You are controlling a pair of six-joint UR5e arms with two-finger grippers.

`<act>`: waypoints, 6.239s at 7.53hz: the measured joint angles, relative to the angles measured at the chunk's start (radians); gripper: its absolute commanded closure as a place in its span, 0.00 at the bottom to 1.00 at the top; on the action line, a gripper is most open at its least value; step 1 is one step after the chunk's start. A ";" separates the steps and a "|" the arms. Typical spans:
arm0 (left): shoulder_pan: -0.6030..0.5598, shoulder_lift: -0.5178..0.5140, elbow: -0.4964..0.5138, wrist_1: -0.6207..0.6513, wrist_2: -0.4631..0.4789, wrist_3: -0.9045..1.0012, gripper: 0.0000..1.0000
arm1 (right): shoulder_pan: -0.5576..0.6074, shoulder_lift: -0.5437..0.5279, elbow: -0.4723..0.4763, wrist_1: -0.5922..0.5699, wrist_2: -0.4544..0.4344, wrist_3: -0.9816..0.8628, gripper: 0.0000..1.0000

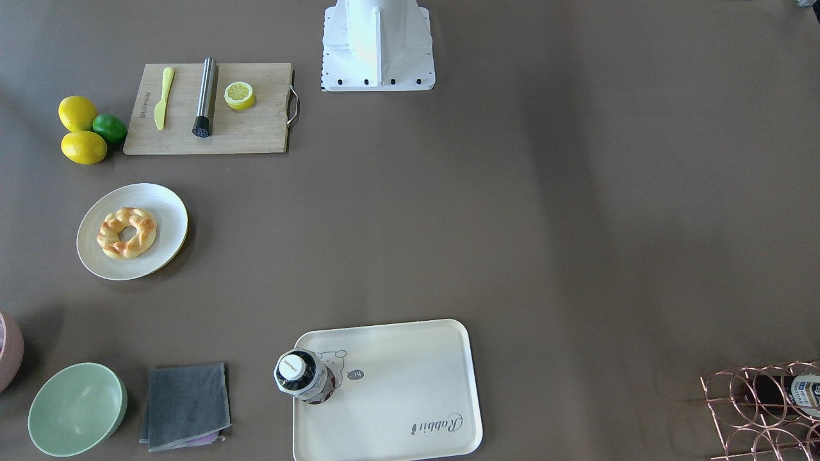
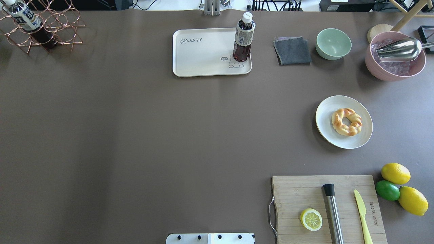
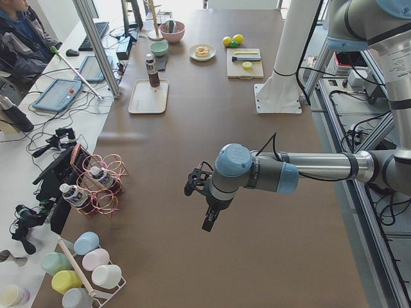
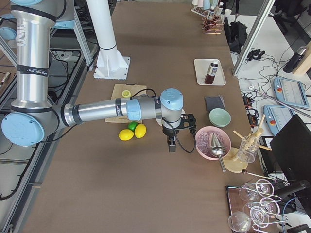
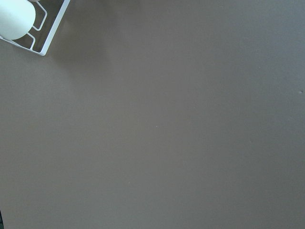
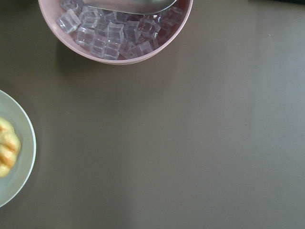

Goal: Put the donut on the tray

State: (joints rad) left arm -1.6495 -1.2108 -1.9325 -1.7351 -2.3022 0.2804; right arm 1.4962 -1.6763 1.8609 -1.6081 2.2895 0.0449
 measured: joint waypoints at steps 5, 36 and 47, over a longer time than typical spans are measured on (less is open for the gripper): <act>0.041 -0.017 0.008 0.004 -0.041 -0.001 0.03 | -0.184 0.005 -0.051 0.241 0.022 0.256 0.00; 0.892 -0.712 0.007 -0.150 0.112 -1.639 0.03 | -0.729 0.418 -0.081 0.560 -0.149 1.357 1.00; 1.057 -0.888 0.074 -0.154 0.242 -1.825 0.37 | -0.937 0.549 0.090 0.281 -0.317 1.403 1.00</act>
State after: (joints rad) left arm -0.5928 -2.0993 -1.8584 -1.8892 -2.0604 -1.5450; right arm 0.5588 -1.1274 1.9509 -1.3270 1.9727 1.4481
